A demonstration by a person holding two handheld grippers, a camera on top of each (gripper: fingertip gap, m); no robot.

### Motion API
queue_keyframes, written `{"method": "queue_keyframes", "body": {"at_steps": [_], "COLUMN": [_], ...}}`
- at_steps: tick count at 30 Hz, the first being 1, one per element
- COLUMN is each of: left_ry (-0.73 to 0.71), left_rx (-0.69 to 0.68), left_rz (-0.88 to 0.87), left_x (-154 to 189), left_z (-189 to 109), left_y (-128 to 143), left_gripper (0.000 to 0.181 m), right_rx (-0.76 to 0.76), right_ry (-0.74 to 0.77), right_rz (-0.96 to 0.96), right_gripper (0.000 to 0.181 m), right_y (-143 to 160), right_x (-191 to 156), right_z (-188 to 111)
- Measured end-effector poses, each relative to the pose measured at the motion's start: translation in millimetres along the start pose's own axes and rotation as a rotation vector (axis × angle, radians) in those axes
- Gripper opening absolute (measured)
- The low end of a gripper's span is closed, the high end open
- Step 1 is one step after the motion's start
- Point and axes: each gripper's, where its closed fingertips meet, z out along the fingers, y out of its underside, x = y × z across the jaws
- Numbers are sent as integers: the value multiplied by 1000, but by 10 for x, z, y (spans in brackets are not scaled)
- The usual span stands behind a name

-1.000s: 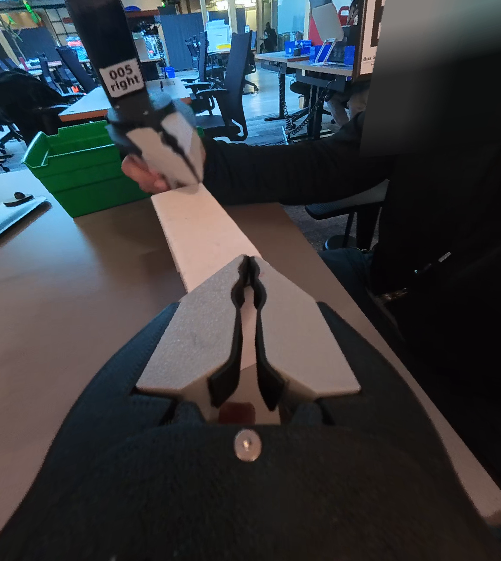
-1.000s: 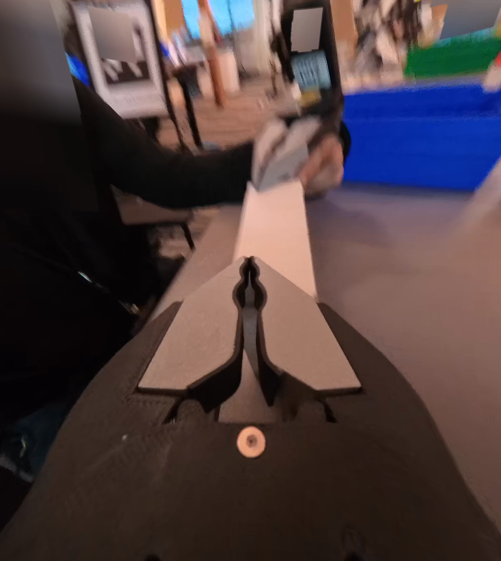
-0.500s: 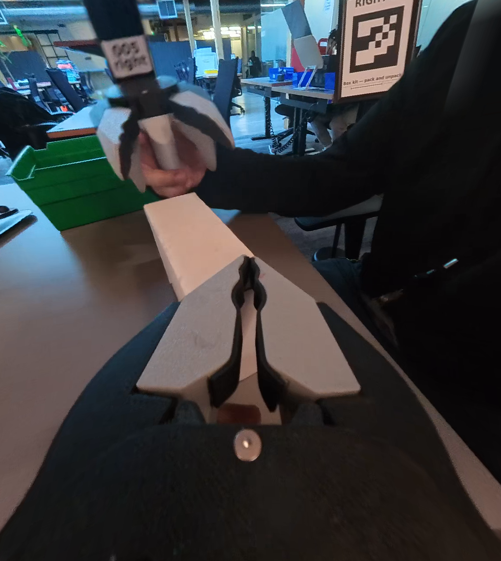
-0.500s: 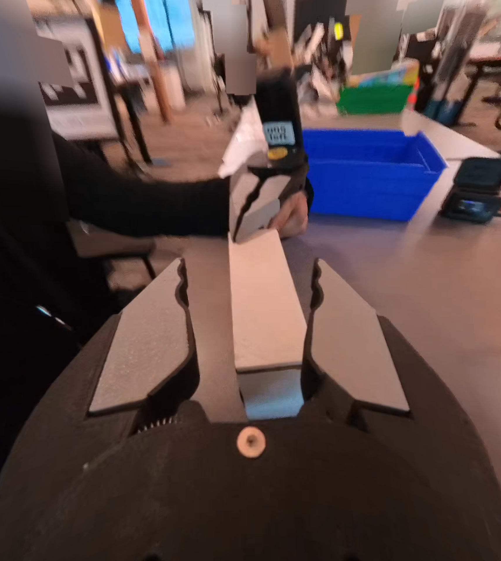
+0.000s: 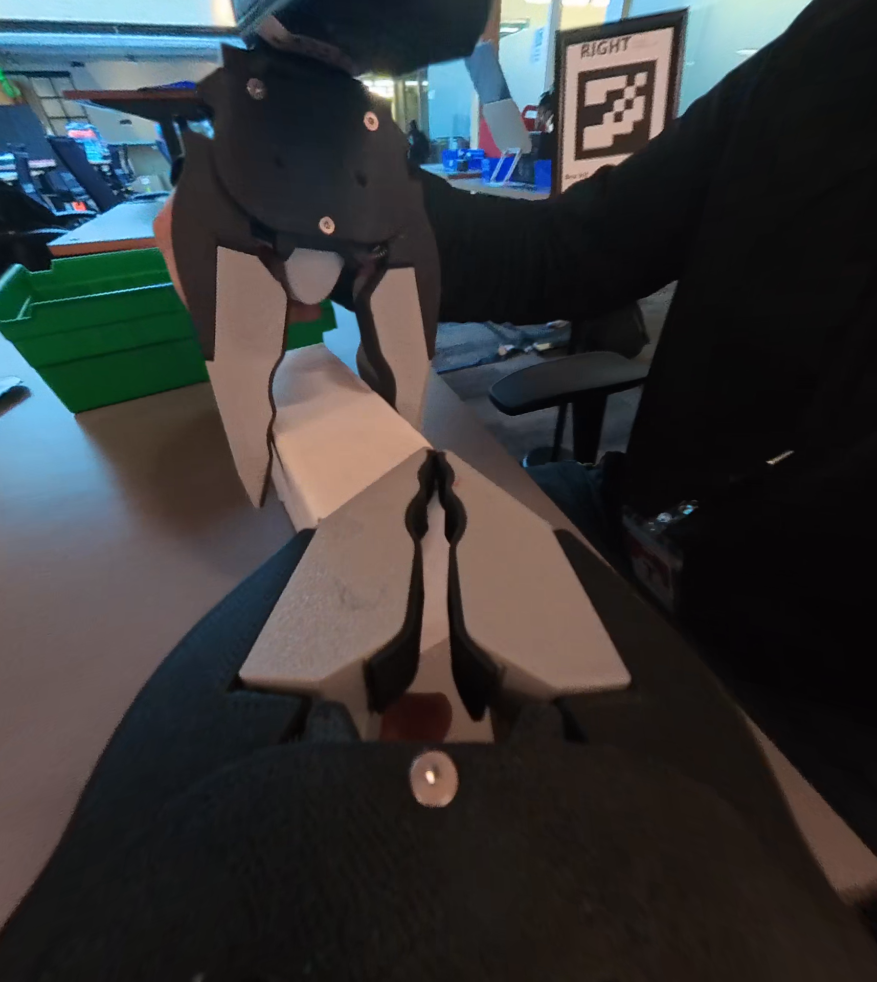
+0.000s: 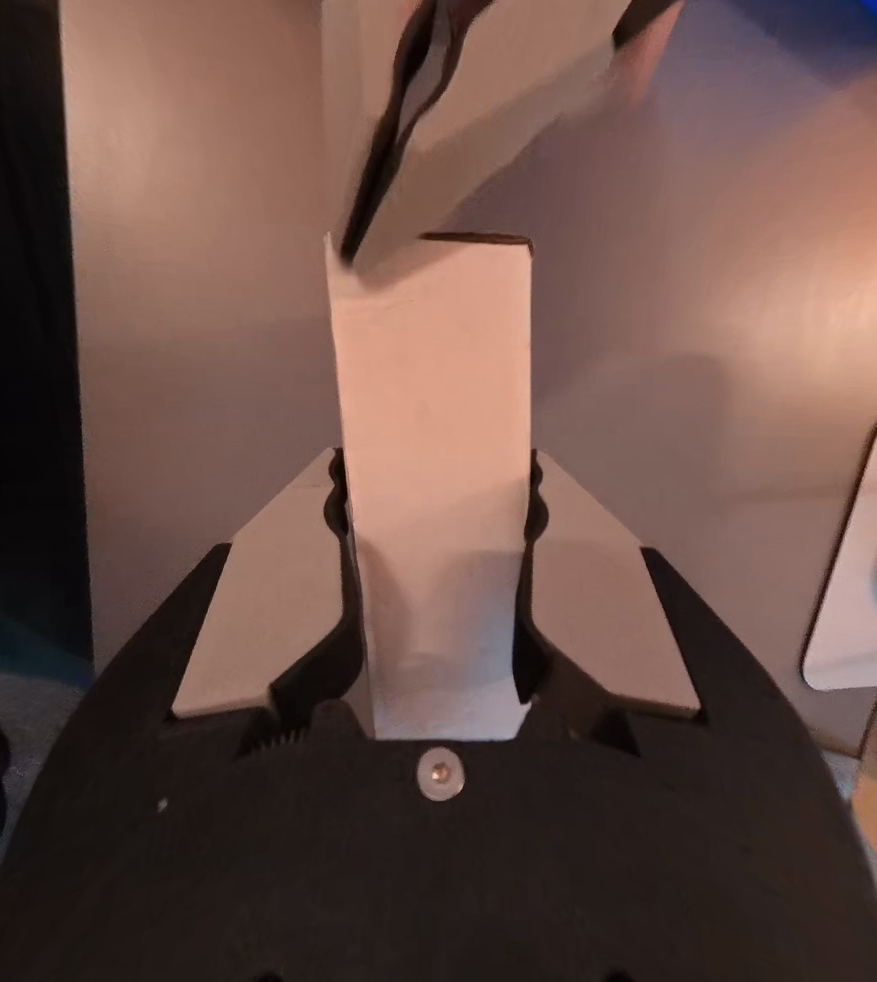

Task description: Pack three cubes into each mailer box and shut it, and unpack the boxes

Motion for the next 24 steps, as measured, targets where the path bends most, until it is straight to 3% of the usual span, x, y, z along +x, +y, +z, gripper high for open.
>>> {"method": "queue_keyframes", "body": {"at_steps": [2, 5, 9, 14, 17, 20, 24], "left_ry": [7, -121, -280, -321, -309, -306, -312], "left_rx": [22, 36, -23, -142, -195, -236, -237], "left_rz": [-43, -59, -24, -1, 10, 1, -29], "left_x": [-11, -239, -494, -573, -567, -579, -611], "left_z": [-106, -227, -285, -202, -127, -84, -86], "left_y": [-20, -15, 88, 311, 417, 514, 526], "left_gripper": [0, 16, 19, 19, 19, 19, 18], "right_rx": [-46, -100, -137, -269, -338, -411, -492], "right_ry": [70, 217, 444, 849, 967, 928, 911], "right_rz": [-16, -48, -21, 77, 176, 231, 166], "right_gripper": [65, 65, 65, 66, 65, 65, 64], "right_y": [85, 318, 749, 1790, 2536, 3157, 3518], "right_x": [37, 79, 167, 367, 268, 49, -37], "right_z": [-46, -259, -892, -2122, -2580, -2569, -2357]}}
